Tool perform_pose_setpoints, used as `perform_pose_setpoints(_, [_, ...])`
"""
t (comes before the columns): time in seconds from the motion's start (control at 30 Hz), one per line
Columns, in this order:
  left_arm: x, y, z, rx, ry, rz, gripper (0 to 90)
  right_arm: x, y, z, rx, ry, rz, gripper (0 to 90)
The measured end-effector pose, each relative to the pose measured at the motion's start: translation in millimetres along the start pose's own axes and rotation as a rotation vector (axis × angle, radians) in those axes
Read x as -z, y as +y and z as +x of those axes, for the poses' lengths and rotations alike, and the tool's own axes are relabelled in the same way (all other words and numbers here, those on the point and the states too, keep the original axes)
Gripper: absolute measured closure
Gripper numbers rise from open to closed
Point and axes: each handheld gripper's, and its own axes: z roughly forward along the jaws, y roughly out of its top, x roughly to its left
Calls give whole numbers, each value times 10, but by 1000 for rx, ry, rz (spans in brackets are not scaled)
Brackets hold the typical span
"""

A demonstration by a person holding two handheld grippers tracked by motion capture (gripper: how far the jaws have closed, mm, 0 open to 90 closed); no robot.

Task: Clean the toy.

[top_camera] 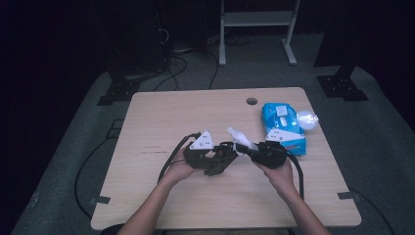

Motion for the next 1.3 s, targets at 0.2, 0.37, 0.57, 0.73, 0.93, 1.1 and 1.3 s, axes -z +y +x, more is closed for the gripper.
perform_pose_setpoints(0.2, [-24, -40, 25, 10, 3, 14, 578, -34, -127, -123, -57, -2, 26, 816])
perform_pose_setpoints(0.37, [-45, -63, 75, 29, -13, 9, 577, -47, -208, -210, -78, -33, 93, 815])
perform_pose_setpoints(0.57, [-125, -45, 124, 49, -20, 14, 577, 24, -207, -262, -74, -70, 92, 815])
perform_pose_setpoints(0.73, [-320, 68, 179, 18, -8, 87, 604, 83, -171, -287, -44, -121, 95, 815])
perform_pose_setpoints(0.93, [-549, 135, 284, 10, -27, 182, 606, 126, -182, -344, -45, -145, 100, 815])
perform_pose_setpoints(1.1, [-675, 192, 383, 8, -8, 260, 606, 116, -197, -376, -45, -155, 108, 815])
perform_pose_setpoints(1.3, [-740, 173, 424, 26, -12, 300, 603, 105, -214, -407, -49, -159, 120, 814])
